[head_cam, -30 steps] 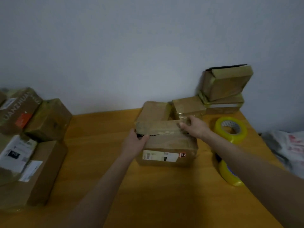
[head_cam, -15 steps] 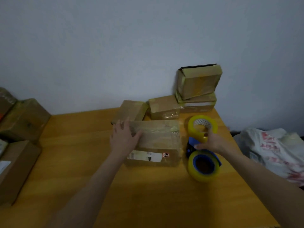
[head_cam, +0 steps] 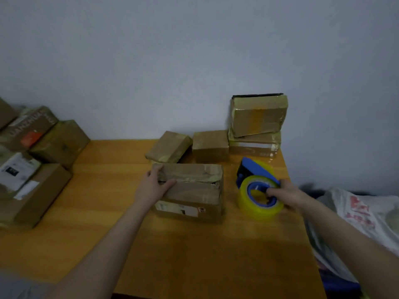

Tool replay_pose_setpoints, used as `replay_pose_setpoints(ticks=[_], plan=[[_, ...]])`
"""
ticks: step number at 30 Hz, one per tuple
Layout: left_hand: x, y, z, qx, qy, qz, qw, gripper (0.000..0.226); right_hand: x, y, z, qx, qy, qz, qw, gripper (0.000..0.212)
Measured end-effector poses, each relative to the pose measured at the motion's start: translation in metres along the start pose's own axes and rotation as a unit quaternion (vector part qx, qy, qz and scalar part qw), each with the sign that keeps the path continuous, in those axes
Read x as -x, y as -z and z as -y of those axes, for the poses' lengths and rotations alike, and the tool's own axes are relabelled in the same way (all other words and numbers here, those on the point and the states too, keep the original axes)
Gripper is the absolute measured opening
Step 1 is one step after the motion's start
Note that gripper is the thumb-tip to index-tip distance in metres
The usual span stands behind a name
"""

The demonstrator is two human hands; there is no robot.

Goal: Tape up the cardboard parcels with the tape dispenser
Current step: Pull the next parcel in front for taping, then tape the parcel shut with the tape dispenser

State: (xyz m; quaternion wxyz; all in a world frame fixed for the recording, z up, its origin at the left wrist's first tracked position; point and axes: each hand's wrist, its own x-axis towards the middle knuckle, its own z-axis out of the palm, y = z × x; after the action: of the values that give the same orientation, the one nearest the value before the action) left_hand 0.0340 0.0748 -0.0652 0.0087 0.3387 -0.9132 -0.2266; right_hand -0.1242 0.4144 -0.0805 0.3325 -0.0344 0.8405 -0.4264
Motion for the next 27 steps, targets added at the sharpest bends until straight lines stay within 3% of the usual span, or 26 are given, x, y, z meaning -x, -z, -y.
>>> replay_pose_setpoints(ticks=[3, 5, 9, 15, 18, 21, 23, 25, 27], plan=[[0.014, -0.01, -0.022, -0.007, -0.008, 0.018, 1.0, 0.071, 0.01, 0.033, 0.032, -0.13, 0.021, 0.005, 0.991, 0.028], [0.023, -0.019, -0.038, -0.01, -0.024, 0.023, 0.999, 0.071, 0.02, 0.041, 0.06, -0.142, 0.061, 0.016, 0.988, 0.028], [0.039, -0.032, -0.056, -0.015, -0.044, 0.022, 0.999, 0.072, 0.037, 0.031, 0.106, -0.065, 0.128, 0.041, 0.989, 0.033], [0.047, -0.034, -0.054, 0.003, -0.062, 0.007, 0.998, 0.07, 0.053, -0.011, 0.151, 0.152, 0.194, 0.027, 0.969, 0.044], [0.04, -0.028, -0.048, 0.076, -0.072, 0.047, 0.993, 0.059, 0.055, -0.023, 0.152, 0.152, 0.198, 0.061, 0.966, 0.048], [0.027, -0.004, -0.044, 0.155, -0.088, -0.063, 0.982, 0.04, 0.057, -0.017, 0.151, 0.113, 0.209, 0.084, 0.968, 0.046], [0.019, 0.015, -0.047, 0.245, -0.077, -0.076, 0.963, 0.035, 0.059, -0.01, 0.152, 0.081, 0.219, 0.087, 0.968, 0.046], [0.019, 0.031, -0.057, 0.422, -0.007, 0.055, 0.905, 0.041, 0.062, -0.006, 0.154, 0.061, 0.233, 0.089, 0.967, 0.05], [0.024, 0.04, -0.067, 0.519, 0.056, 0.183, 0.833, 0.052, 0.064, -0.006, 0.157, 0.051, 0.24, 0.095, 0.965, 0.053]])
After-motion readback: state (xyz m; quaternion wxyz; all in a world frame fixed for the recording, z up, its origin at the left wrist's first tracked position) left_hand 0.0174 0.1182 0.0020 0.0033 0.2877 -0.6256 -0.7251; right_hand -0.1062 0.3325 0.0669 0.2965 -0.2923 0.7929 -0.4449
